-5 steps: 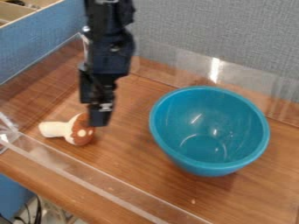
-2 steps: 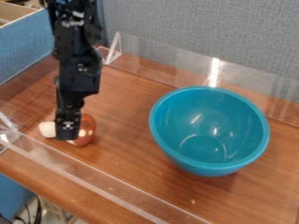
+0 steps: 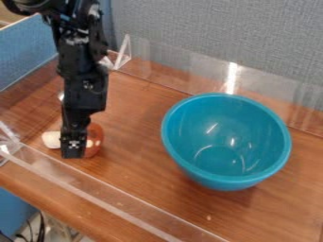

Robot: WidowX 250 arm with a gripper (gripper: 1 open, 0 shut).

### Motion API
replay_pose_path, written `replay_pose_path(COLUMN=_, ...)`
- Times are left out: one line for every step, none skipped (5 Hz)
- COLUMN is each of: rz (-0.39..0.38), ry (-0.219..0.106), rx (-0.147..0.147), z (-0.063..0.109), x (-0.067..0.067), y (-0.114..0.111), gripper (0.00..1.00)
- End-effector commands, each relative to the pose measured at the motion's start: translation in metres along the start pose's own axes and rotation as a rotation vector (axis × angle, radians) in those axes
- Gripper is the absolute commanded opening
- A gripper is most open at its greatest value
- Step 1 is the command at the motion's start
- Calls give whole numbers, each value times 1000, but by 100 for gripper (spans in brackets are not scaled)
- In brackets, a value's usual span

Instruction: Put the mushroom in the blue bowl

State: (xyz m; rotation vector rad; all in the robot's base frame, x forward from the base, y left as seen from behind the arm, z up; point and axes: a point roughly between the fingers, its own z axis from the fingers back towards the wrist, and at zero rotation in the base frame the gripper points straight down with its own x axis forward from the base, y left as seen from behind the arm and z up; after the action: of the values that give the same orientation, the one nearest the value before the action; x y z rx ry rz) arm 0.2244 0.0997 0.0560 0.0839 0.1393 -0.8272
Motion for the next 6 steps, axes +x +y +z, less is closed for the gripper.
replay_pose_path(rz=19, ry=-10, rx=20, z=0, x=-3, y=5, gripper=100)
replay_pose_path(rz=22, ry=-11, rx=16, z=-5, x=-4, y=6, gripper=100)
replay_pose_path(rz=26, ry=-11, rx=12, z=-9, x=-4, y=7, gripper=100)
replay_pose_path(rz=31, ry=-10, rx=7, z=-14, x=-5, y=8, gripper=100)
replay_pose_path(rz=37, ry=-9, rx=2, z=-18, x=-5, y=8, gripper=0)
replay_pose_path(rz=42, ry=-8, rx=-2, z=-21, x=-6, y=9, gripper=0)
